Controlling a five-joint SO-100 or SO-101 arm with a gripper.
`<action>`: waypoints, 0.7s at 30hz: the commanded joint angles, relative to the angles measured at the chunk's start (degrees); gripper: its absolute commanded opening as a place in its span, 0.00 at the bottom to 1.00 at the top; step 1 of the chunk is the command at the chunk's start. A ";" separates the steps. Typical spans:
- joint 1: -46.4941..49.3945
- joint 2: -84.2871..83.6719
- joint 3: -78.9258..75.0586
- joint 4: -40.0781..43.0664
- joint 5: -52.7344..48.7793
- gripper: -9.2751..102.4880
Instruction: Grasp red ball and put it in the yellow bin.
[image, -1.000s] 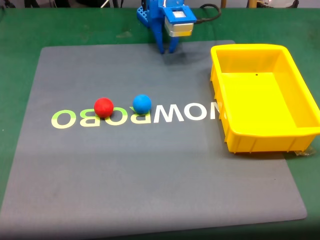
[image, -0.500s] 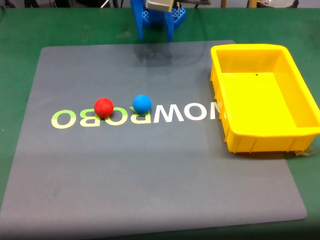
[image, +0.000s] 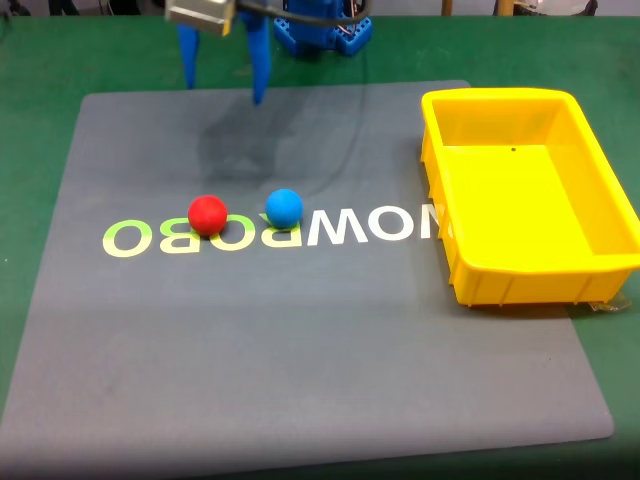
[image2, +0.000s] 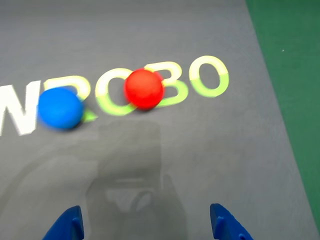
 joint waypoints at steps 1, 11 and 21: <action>1.58 -4.48 -6.33 -3.34 0.79 0.34; 2.02 -16.35 -11.07 -6.15 2.02 0.34; 0.70 -28.65 -21.71 -6.33 3.43 0.34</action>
